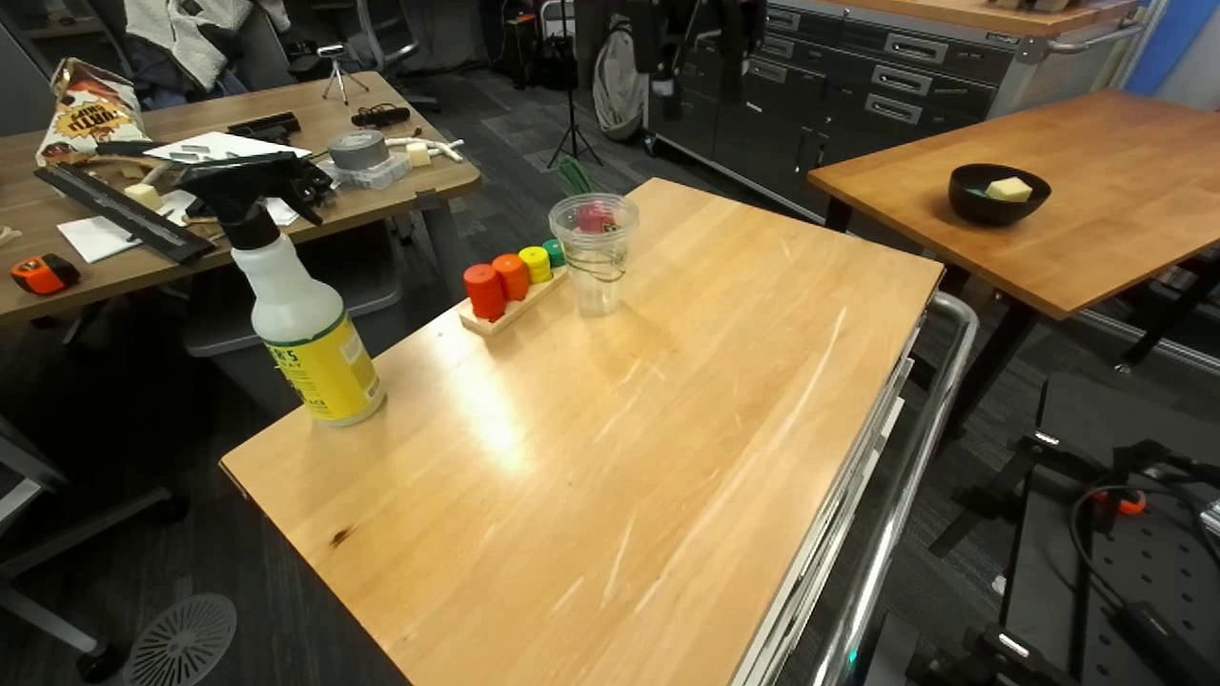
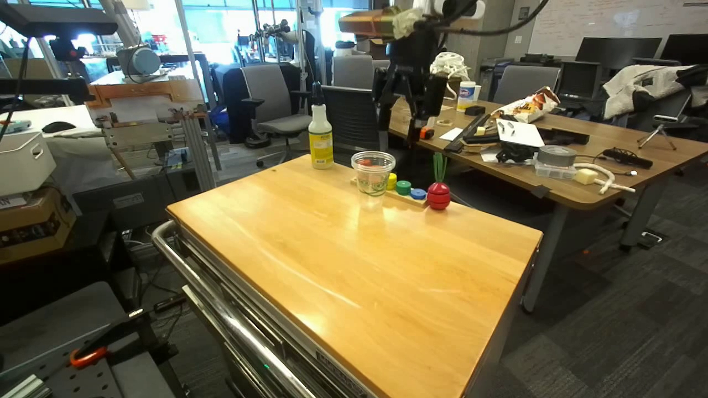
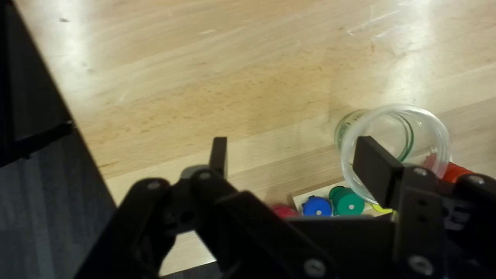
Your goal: Stack the three cups together
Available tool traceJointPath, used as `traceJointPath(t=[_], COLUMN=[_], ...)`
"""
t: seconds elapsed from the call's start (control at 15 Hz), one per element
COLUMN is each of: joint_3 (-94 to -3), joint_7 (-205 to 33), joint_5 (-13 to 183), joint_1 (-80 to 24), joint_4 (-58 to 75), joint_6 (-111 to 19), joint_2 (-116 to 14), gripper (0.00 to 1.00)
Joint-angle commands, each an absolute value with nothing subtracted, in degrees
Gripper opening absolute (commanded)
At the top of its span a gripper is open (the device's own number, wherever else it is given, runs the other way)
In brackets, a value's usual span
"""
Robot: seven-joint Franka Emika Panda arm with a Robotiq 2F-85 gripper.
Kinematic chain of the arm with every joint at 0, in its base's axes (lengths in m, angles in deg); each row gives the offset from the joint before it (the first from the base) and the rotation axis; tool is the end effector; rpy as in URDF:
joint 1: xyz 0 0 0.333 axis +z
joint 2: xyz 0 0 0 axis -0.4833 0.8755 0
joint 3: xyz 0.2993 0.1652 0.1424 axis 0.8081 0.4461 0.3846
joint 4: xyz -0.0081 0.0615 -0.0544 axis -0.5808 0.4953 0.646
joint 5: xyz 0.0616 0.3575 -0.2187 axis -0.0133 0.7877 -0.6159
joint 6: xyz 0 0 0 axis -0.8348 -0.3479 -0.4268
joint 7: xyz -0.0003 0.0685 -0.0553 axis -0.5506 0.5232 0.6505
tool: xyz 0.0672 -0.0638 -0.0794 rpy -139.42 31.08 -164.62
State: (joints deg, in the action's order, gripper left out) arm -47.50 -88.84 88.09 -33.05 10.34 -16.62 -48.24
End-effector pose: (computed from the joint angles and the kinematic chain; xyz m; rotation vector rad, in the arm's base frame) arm 0.6785 -0.0820 0.4328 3.0938 -0.3984 -0.2168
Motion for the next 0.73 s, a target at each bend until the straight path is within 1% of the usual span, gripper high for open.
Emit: traceJointPath(t=[0.0,0.2,0.4,0.47,0.67], joint_3=[-48.54,-48.04,-48.09,-47.77,-47.71], joint_7=[-86.47,-87.48,-87.91,-87.61,-87.61], joint_5=[79.15,76.57,79.23,78.20,78.33], joint_1=[-31.42,-32.04,-32.73,-32.64,-32.85], joint_4=[20.88,28.53,36.61,28.33,34.23], joint_6=[-17.25,-20.12,-21.29,-17.82,-18.58], joint_2=[-61.81,-71.48,-81.21,-73.02,-79.58], gripper=[1.00,1.00,0.99,0.99,1.00])
